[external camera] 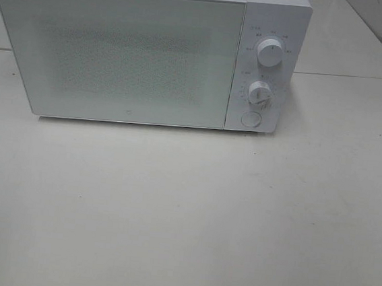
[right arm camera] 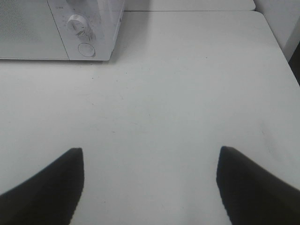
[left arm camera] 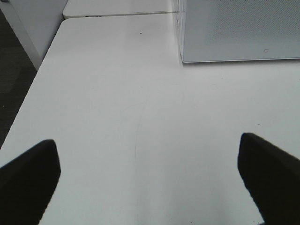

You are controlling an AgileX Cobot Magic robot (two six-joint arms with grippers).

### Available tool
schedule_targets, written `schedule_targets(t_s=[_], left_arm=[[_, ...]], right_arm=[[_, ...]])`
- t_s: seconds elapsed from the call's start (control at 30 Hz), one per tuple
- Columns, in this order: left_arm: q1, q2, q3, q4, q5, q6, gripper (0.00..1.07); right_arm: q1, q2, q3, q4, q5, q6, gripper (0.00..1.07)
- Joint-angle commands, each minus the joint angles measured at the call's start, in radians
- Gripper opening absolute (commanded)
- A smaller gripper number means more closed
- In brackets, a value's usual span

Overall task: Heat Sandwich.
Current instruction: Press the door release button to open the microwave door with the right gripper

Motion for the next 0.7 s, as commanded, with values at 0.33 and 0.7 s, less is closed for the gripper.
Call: schedule_targets(t_s=[0.33, 0.7], left_arm=[[-0.003, -0.023, 0.004, -0.007, -0.011, 0.003, 0.98], [-0.003, -0.023, 0.004, -0.007, -0.011, 0.003, 0.98]], right_arm=[[-0.007, 0.108, -0.023, -0.009, -0.052, 0.006, 0.76], [-0.007, 0.264, -0.001, -0.001, -0.350, 0.009, 0.76]])
